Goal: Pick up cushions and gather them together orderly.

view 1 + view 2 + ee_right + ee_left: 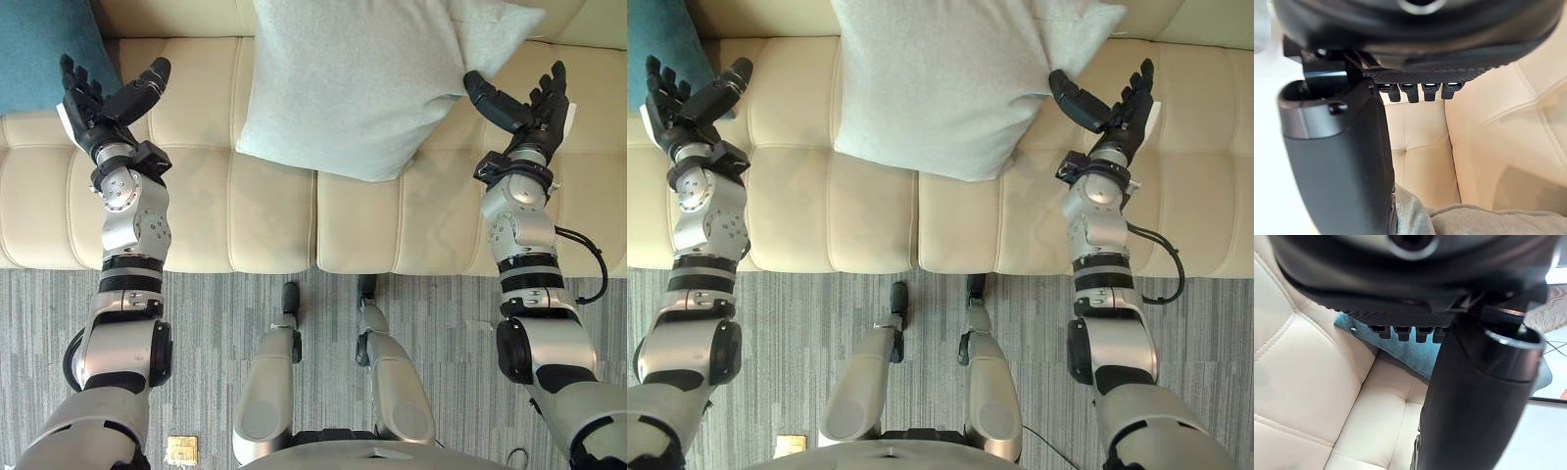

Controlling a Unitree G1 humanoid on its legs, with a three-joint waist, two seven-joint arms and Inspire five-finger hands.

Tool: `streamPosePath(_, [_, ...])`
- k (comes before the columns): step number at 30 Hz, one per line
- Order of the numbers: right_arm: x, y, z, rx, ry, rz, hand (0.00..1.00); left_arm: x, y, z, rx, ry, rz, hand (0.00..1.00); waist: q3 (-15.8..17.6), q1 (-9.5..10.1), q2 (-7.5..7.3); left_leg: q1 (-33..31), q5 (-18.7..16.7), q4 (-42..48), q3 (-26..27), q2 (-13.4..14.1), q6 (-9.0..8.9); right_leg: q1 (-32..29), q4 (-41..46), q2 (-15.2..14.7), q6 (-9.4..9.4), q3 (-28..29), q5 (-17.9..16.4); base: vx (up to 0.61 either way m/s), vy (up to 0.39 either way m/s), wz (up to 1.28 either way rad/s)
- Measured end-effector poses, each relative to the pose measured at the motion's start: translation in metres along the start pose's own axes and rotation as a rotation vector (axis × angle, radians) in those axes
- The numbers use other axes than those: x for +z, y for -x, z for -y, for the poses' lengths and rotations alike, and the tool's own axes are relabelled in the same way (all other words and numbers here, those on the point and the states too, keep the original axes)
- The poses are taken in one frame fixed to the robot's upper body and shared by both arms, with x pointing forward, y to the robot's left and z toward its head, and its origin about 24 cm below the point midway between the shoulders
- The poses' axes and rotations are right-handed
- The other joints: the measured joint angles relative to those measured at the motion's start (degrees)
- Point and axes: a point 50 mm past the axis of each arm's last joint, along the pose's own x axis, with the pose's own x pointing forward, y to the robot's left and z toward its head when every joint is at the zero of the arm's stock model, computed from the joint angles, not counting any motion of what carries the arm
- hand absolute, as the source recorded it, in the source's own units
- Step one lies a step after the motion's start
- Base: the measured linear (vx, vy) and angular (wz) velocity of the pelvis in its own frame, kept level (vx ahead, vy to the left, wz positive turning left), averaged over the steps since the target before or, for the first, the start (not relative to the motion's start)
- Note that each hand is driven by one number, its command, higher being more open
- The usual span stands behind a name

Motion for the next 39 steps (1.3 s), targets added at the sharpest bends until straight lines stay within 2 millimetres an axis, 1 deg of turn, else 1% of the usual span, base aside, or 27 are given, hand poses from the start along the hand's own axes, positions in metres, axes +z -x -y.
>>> streamPosePath(2, [0.000,0.001,0.000,0.004,-0.002,0.003,1.00,0.000,0.000,0.001,-0.013,-0.001,0.000,1.00,0.0,-0.01,0.00,0.0,0.0,0.0,0.1,0.0,0.00,0.0,0.0,0.0,0.01,0.1,0.0,0.04,0.052,-0.03])
streamPosePath(4, [0.000,0.004,-0.004,0.023,-0.022,0.012,1.00,0.000,0.002,0.001,-0.030,-0.001,0.005,1.00,0.0,-0.27,-0.04,0.1,0.0,-0.1,0.2,0.1,-0.01,0.0,0.0,0.1,0.05,0.3,0.0,0.07,0.069,-0.04])
streamPosePath(6, [-0.003,0.013,-0.005,0.034,-0.060,0.025,1.00,0.000,0.010,0.001,-0.068,0.003,0.018,1.00,-0.1,-0.47,-0.08,0.4,0.0,-0.6,0.3,0.2,-0.01,0.0,0.0,0.2,0.09,0.4,0.1,0.07,0.060,-0.03])
streamPosePath(9, [-0.015,0.024,-0.001,0.023,-0.101,0.002,1.00,-0.012,0.023,0.002,-0.101,-0.002,-0.002,1.00,-0.1,-0.34,-0.12,1.4,0.0,-1.2,0.4,0.2,-0.01,0.5,0.0,0.3,0.10,0.5,0.1,0.09,0.074,-0.03])
streamPosePath(10, [-0.023,0.030,-0.001,0.022,-0.107,-0.021,1.00,-0.023,0.029,-0.002,-0.111,-0.025,-0.029,1.00,-0.3,-0.41,-0.32,1.9,0.0,-1.4,0.5,0.2,0.00,0.9,0.0,0.3,0.10,0.7,0.1,0.06,0.076,-0.04])
streamPosePath(11, [-0.025,0.031,-0.001,0.021,-0.106,-0.027,1.00,-0.028,0.032,-0.002,-0.114,-0.024,-0.046,1.00,-0.3,-0.39,-0.38,2.0,0.0,-1.5,0.5,0.1,0.00,1.0,0.0,0.2,0.10,0.8,0.1,0.06,0.092,-0.04])
streamPosePath(14, [-0.028,0.033,-0.002,0.028,-0.111,-0.037,1.00,-0.045,0.043,-0.009,-0.124,-0.054,-0.095,1.00,-0.5,-0.31,-0.72,2.1,0.0,-1.5,0.7,0.0,0.02,1.0,0.0,0.2,0.11,1.1,0.1,0.02,0.065,-0.03])
streamPosePath(18, [-0.030,0.035,-0.005,0.034,-0.119,-0.043,1.00,-0.057,0.050,-0.011,-0.125,-0.054,-0.132,1.00,-0.7,0.02,-1.05,2.2,0.0,-1.3,0.7,0.2,0.01,1.1,0.0,0.3,0.12,1.3,0.1,0.02,0.059,-0.02])
streamPosePath(23, [-0.031,0.035,-0.005,0.031,-0.123,-0.048,1.00,-0.070,0.060,-0.013,-0.116,-0.042,-0.178,1.00,-0.7,0.01,-1.07,2.2,0.0,-1.0,0.6,0.3,0.00,1.3,0.0,0.4,0.33,1.3,0.2,0.03,0.066,0.00])
streamPosePath(26, [-0.035,0.038,-0.006,0.006,-0.214,-0.085,1.00,-0.082,0.071,-0.014,-0.114,-0.026,-0.222,1.00,-1.0,0.08,-1.10,2.4,0.0,-1.0,0.5,0.4,-0.02,1.6,0.0,0.5,0.59,1.2,0.1,0.04,0.069,0.02])
streamPosePath(28, [-0.038,0.041,-0.008,-0.025,-0.340,-0.119,1.00,-0.096,0.084,-0.020,-0.110,-0.026,-0.274,1.00,-1.3,0.17,-1.09,2.5,0.0,-1.0,0.5,0.4,-0.03,1.7,0.0,0.5,0.68,1.2,0.0,0.05,0.072,0.01])
streamPosePath(30, [-0.040,0.042,-0.007,-0.045,-0.410,-0.133,1.00,-0.103,0.090,-0.024,-0.104,-0.028,-0.306,1.00,-1.3,0.35,-1.11,2.6,0.0,-1.0,0.5,0.4,-0.03,1.8,0.0,0.5,0.76,1.2,0.0,0.03,0.052,-0.01])
streamPosePath(33, [-0.041,0.042,-0.005,-0.071,-0.545,-0.151,1.00,-0.122,0.111,-0.041,-0.082,-0.042,-0.385,1.00,-1.3,0.64,-1.10,3.6,0.0,-1.2,0.5,0.5,-0.05,2.7,0.0,0.5,0.90,1.2,0.0,0.04,0.075,-0.01])
streamPosePath(34, [-0.041,0.042,-0.004,-0.076,-0.563,-0.147,1.00,-0.127,0.119,-0.047,-0.074,-0.047,-0.412,1.00,-1.8,0.80,-1.11,3.8,-0.1,-1.3,0.5,0.5,-0.06,2.8,0.0,0.5,1.01,1.3,-0.1,0.03,0.080,-0.01])
streamPosePath(35, [-0.041,0.042,-0.003,-0.077,-0.567,-0.147,1.00,-0.129,0.121,-0.048,-0.072,-0.048,-0.419,1.00,-1.9,0.85,-1.08,3.8,-0.1,-1.3,0.5,0.5,-0.06,2.8,0.0,0.5,1.04,1.3,-0.1,0.03,0.063,-0.03])
streamPosePath(36, [-0.046,0.045,0.002,-0.083,-0.569,-0.152,1.00,-0.137,0.133,-0.057,-0.059,-0.054,-0.459,1.00,-3.0,1.22,-1.11,4.1,-0.1,-1.6,0.7,0.5,-0.07,2.9,0.0,0.5,1.30,1.5,-0.3,0.02,0.047,-0.03])
streamPosePath(37, [-0.048,0.046,0.003,-0.084,-0.566,-0.154,1.00,-0.138,0.135,-0.058,-0.057,-0.056,-0.466,1.00,-3.3,1.28,-1.09,4.1,-0.1,-1.7,0.7,0.5,-0.07,2.9,0.0,0.5,1.38,1.5,-0.4,0.04,0.055,-0.03])
streamPosePath(38, [-0.058,0.052,0.012,-0.095,-0.545,-0.173,1.00,-0.145,0.146,-0.065,-0.053,-0.069,-0.507,1.00,-4.8,1.66,-1.07,4.3,-0.1,-2.1,0.7,0.5,-0.07,3.0,0.0,0.5,1.92,1.6,-0.8,0.07,0.055,0.00])
streamPosePath(39, [-0.072,0.060,0.021,-0.111,-0.516,-0.205,1.00,-0.152,0.158,-0.072,-0.051,-0.087,-0.547,1.00,-5.9,1.74,-1.05,5.1,-0.1,-2.5,0.6,0.6,-0.10,3.5,0.0,0.6,1.98,1.6,-0.9,0.09,0.072,0.01])
